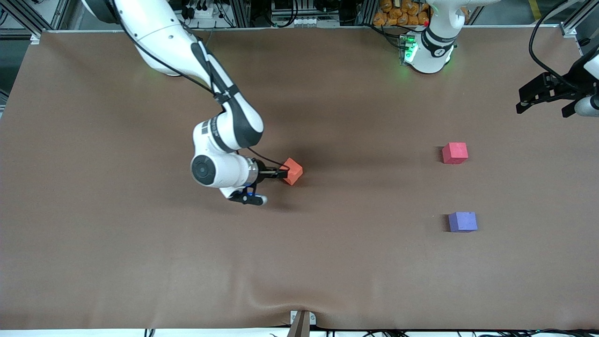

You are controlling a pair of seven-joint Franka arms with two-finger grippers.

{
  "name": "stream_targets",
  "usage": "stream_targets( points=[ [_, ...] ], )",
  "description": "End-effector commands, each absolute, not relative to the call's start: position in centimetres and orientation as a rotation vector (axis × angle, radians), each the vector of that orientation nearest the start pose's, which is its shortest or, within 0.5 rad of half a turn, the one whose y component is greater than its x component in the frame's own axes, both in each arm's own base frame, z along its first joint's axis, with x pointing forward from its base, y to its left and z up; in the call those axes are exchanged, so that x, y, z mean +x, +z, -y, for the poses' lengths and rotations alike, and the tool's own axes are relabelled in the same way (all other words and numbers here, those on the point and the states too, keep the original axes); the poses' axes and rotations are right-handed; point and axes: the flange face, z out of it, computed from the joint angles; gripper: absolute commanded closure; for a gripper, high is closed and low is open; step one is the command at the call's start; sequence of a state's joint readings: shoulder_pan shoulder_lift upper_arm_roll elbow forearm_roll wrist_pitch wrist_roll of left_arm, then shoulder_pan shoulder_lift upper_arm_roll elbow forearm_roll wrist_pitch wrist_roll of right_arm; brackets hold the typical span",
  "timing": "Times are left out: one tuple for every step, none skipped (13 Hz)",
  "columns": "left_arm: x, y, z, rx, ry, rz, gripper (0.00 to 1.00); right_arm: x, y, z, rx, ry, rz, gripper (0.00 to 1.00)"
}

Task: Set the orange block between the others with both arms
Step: 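Release the orange cube mid-table and withdraw the right gripper to rest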

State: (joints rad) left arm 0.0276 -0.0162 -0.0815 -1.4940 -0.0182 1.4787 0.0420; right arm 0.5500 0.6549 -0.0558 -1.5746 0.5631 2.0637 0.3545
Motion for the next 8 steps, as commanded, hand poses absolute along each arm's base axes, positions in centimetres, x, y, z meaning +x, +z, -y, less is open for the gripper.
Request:
stream_targets(
  points=[
    [53.9,66.4,3.1,-3.165,-0.01,-0.158,0.0,60.1,30.6,-30.9,-2.817,0.445,-0.184,0.0],
    [53.9,66.4,3.2,-3.165,-0.009,-0.16,0.0,60.7,32.9,-28.7,-2.843,0.442,-0.178,0.0],
    [53.9,66.4,3.1,-3.165,-0.01,-0.158,0.0,61.1,35.4,-26.5,-2.888,0.437,-0.163,0.0],
    [53.9,66.4,3.1,-3.165,-0.01,-0.158,0.0,61.5,37.7,-24.2,-2.937,0.425,-0.156,0.0],
    [53.9,66.4,3.2,-3.165,-0.009,-0.16,0.0,61.5,40.0,-22.4,-2.977,0.43,-0.14,0.0],
    [53.9,66.4,3.3,-3.165,-0.009,-0.162,0.0,61.7,42.0,-19.7,-3.003,0.435,-0.148,0.0],
    [53.9,66.4,3.3,-3.165,-0.009,-0.162,0.0,62.0,43.6,-17.6,-3.019,0.431,-0.158,0.0],
    [53.9,66.4,3.3,-3.167,-0.009,-0.163,0.0,62.3,45.5,-15.7,-3.038,0.408,-0.166,0.0]
  ],
)
